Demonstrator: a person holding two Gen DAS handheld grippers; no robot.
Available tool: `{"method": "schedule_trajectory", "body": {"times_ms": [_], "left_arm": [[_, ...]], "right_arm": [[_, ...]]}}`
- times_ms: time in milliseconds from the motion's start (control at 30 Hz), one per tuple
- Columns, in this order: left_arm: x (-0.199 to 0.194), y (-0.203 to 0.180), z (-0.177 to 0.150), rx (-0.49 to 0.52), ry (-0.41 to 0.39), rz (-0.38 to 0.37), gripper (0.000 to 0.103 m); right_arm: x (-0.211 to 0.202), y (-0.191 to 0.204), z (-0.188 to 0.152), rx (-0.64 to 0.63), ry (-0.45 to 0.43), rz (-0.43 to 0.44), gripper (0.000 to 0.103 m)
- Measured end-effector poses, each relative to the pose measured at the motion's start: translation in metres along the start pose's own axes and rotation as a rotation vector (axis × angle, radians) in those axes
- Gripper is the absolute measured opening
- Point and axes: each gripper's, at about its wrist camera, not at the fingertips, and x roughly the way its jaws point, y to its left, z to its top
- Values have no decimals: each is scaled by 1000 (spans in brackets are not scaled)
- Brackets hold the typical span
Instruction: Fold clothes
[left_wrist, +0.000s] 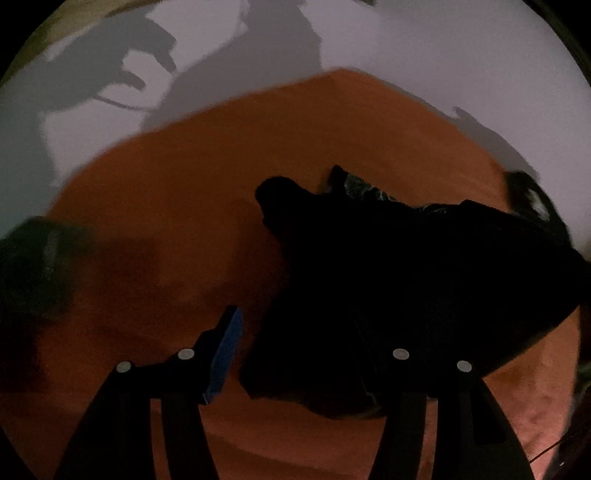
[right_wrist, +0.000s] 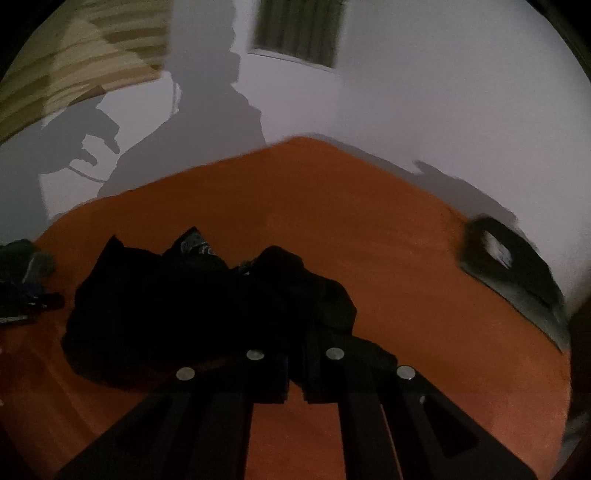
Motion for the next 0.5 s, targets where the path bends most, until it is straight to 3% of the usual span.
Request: {"method": "schedule_trajectory", "body": {"times_ms": [333,500], "left_arm": [[-3,-204,-70,307,63,-213,59],[-7,-252,-108,432,154,-285,59]], "right_arm": [[-116,-172,-119,189,65,-227,3],[-164,-208,-213,307,159,-241,3]]}}
